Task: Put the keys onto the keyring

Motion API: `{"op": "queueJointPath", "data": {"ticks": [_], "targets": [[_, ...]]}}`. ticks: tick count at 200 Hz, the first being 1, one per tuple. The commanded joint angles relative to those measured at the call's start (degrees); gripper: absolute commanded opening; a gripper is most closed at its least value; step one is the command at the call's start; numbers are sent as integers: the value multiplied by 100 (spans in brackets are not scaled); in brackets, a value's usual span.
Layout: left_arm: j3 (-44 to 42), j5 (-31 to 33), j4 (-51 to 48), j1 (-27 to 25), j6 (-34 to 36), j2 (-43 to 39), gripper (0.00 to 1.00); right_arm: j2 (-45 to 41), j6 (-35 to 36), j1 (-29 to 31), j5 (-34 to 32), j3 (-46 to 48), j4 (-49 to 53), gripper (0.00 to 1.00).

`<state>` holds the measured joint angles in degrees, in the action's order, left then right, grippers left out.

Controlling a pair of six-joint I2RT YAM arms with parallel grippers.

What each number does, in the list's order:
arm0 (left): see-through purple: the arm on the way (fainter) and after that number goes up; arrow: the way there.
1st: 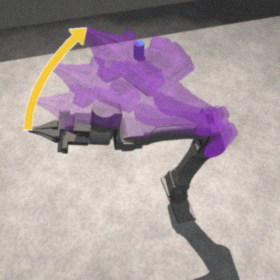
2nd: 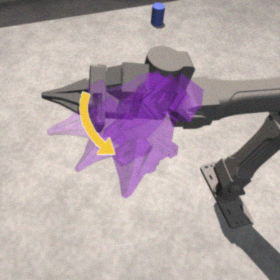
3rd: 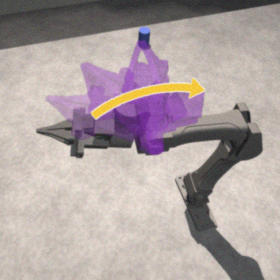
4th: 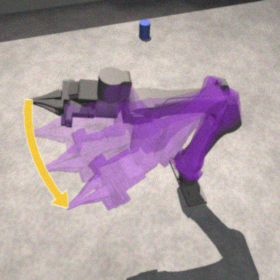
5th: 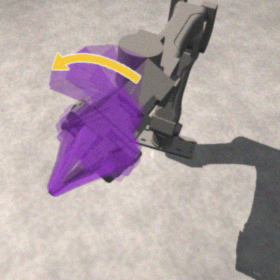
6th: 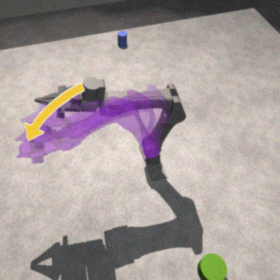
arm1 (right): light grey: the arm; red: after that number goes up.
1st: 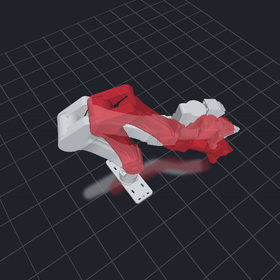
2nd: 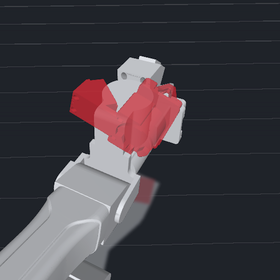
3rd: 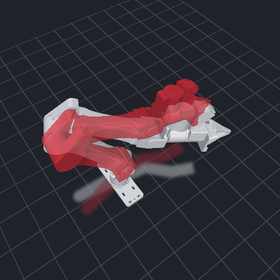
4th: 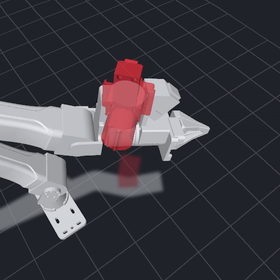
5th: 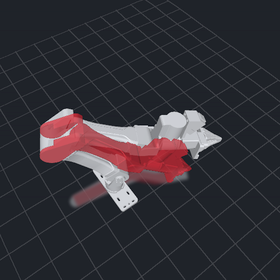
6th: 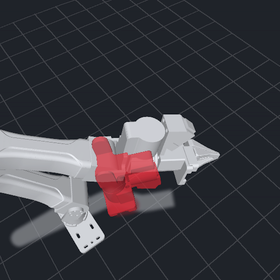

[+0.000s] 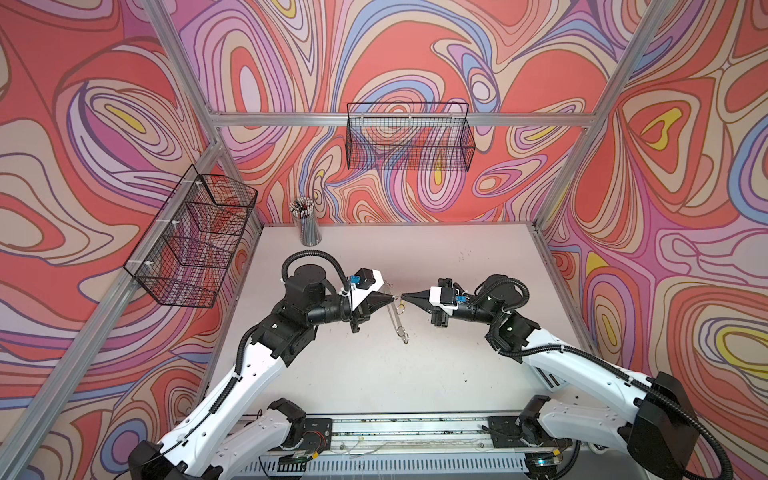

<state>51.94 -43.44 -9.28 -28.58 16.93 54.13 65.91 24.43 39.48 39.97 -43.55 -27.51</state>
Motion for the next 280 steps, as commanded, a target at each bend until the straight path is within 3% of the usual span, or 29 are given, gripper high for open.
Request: {"op": "queueJointPath", "data": {"ticks": [1, 25, 52, 102, 125, 280], "targets": [[-118, 171, 152, -17, 675, -198, 0, -226, 508, 28, -342, 103, 323, 0], [-219, 360, 256, -32, 1191, -293, 0, -368, 890, 37, -640, 39, 762, 0], [-319, 546, 219, -121, 2042, -336, 0, -509, 1821, 41, -429, 157, 1139, 0], [-538, 1486, 231, -798, 3269, -435, 0, -851, 2530, 68, -643, 205, 1458, 0], [-580, 1567, 391, -851, 3148, -386, 0, -871, 3482, 162, -541, 153, 2059, 0], [-800, 956, 628, -860, 2717, -614, 0, -579, 3264, 268, -305, -53, 1990, 0]]}}
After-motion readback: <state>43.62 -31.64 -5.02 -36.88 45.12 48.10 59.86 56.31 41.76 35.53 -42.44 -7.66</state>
